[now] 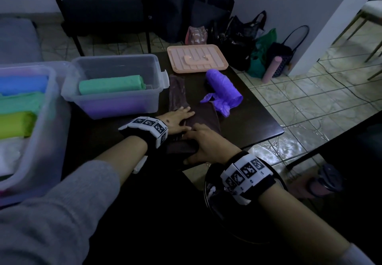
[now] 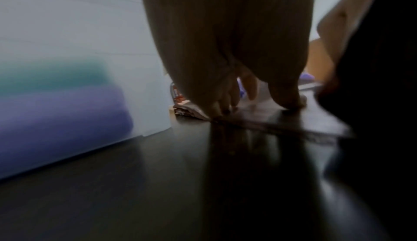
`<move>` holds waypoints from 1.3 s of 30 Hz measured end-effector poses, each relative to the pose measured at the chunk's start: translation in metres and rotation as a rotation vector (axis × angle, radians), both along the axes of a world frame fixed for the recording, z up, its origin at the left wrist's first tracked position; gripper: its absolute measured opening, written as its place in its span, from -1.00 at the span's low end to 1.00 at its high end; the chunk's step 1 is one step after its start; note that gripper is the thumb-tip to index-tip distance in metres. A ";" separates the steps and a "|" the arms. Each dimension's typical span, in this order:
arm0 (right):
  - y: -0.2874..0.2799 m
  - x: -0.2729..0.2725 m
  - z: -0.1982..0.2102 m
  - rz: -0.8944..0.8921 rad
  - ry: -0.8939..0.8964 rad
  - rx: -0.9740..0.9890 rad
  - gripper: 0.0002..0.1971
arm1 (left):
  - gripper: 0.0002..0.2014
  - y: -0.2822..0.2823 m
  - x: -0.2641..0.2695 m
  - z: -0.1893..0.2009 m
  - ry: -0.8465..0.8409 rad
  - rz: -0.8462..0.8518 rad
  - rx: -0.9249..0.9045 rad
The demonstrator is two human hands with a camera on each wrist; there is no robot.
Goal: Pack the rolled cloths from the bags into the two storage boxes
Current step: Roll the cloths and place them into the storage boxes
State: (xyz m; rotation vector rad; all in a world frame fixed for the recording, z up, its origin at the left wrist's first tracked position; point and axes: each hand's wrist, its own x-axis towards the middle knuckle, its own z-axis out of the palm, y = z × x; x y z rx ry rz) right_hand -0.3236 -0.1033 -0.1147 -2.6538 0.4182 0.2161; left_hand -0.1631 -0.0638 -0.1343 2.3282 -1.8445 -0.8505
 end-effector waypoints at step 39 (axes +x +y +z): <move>-0.046 0.002 0.007 -0.167 0.159 0.098 -0.32 | -0.71 0.025 -0.023 0.055 0.001 0.196 -0.030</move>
